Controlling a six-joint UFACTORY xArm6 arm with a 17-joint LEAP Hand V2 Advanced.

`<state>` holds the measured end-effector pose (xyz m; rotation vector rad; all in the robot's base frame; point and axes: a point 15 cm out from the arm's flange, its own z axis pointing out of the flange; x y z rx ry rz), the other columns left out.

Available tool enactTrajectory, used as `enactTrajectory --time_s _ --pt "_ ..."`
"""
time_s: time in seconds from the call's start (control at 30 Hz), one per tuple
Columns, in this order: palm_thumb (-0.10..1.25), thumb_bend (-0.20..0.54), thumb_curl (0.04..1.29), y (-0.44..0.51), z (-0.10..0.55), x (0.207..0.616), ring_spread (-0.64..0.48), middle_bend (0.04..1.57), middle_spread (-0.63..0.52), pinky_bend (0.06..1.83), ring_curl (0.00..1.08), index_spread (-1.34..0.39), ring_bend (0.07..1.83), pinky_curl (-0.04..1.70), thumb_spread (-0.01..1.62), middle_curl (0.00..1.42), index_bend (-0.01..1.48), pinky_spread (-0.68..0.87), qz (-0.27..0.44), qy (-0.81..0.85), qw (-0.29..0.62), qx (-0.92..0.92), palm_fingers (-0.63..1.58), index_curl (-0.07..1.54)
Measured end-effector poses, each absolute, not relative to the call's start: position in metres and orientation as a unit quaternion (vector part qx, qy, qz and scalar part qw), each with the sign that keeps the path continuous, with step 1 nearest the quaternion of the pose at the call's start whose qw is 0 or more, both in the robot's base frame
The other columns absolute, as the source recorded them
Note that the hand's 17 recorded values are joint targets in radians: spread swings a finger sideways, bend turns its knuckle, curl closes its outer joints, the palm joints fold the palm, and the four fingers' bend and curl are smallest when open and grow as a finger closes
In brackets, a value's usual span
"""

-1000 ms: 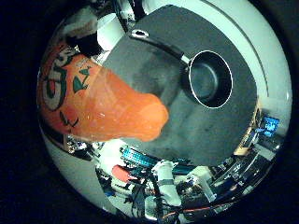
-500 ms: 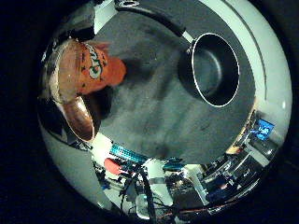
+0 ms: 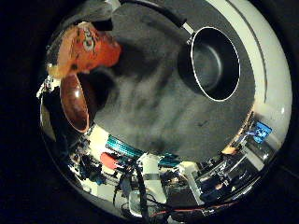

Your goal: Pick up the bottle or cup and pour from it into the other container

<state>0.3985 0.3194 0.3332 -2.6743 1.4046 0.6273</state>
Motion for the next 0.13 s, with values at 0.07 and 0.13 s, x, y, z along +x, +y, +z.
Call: enactTrajectory --time_s 0.07,0.13 --pt "0.85 -0.028 0.53 0.312 0.344 0.397 0.06 0.35 -0.05 0.73 0.37 -0.43 0.58 0.52 0.95 0.56 0.23 0.38 0.201 0.452 0.033 -0.868 0.11 0.58" --pt "0.85 -0.025 0.52 0.3 0.357 0.401 0.09 0.33 -0.04 0.7 0.34 -0.43 0.54 0.48 0.96 0.52 0.22 0.43 0.195 0.456 0.044 -0.867 0.13 0.54"
